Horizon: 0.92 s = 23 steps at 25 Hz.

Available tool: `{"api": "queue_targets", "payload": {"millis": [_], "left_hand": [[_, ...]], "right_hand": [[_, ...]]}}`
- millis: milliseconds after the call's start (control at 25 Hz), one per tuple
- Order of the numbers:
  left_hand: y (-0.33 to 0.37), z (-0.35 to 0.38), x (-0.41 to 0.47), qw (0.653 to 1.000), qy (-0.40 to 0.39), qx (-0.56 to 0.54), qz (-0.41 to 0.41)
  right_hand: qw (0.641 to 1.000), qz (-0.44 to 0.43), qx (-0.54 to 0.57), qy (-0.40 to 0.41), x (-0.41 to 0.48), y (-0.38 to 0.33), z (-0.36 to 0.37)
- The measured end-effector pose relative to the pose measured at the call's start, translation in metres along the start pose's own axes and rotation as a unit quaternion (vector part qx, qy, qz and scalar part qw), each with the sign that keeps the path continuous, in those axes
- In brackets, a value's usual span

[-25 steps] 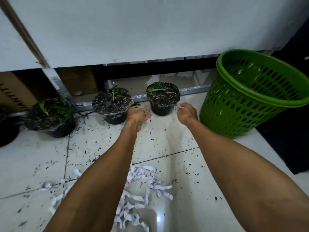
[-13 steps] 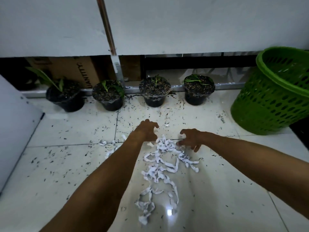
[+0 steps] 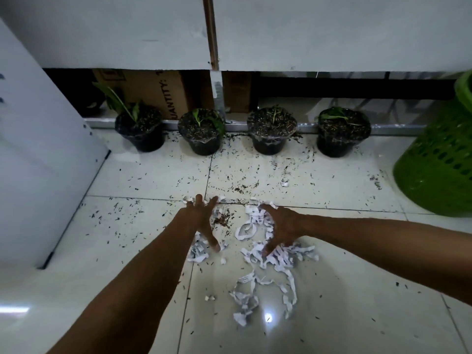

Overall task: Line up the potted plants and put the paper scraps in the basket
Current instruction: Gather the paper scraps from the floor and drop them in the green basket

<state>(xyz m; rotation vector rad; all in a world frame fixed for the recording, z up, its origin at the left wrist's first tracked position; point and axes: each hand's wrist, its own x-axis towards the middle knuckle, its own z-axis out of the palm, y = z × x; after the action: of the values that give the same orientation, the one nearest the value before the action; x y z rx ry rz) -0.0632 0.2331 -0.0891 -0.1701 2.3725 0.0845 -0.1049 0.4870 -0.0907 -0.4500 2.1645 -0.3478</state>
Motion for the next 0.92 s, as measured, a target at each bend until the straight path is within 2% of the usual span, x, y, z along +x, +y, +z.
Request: {"api": "queue_targets", "payload": {"millis": [160, 240, 480, 560, 600, 680, 800, 920], "left_hand": [[0.011, 0.008, -0.006, 0.998, -0.043, -0.026, 0.031], [0.021, 0.011, -0.009, 0.998, -0.036, -0.032, 0.037], [0.049, 0.017, -0.003, 0.990, 0.053, -0.063, 0.110], [0.060, 0.010, 0.008, 0.983, 0.072, 0.019, 0.169], [0.062, 0.008, 0.007, 0.977, 0.095, 0.015, 0.192], [0.059, 0.009, 0.009, 0.976, 0.125, -0.030, 0.174], [0.057, 0.009, 0.007, 0.968, 0.122, -0.160, 0.152], [0.061, 0.004, 0.007, 0.958, 0.140, -0.198, 0.155]], "right_hand": [[0.995, -0.020, -0.096, 0.005, 0.011, -0.011, 0.019], [0.994, -0.024, -0.107, 0.029, 0.013, -0.014, 0.033], [0.993, -0.032, -0.037, 0.103, 0.026, -0.026, 0.048], [0.992, -0.031, -0.016, 0.118, 0.033, -0.030, 0.044], [0.990, -0.037, -0.005, 0.133, 0.037, -0.031, 0.042], [0.983, -0.059, 0.016, 0.172, 0.042, -0.033, 0.037], [0.969, -0.099, 0.026, 0.226, 0.045, -0.033, 0.031], [0.965, -0.104, 0.007, 0.241, 0.040, -0.030, 0.019]]}}
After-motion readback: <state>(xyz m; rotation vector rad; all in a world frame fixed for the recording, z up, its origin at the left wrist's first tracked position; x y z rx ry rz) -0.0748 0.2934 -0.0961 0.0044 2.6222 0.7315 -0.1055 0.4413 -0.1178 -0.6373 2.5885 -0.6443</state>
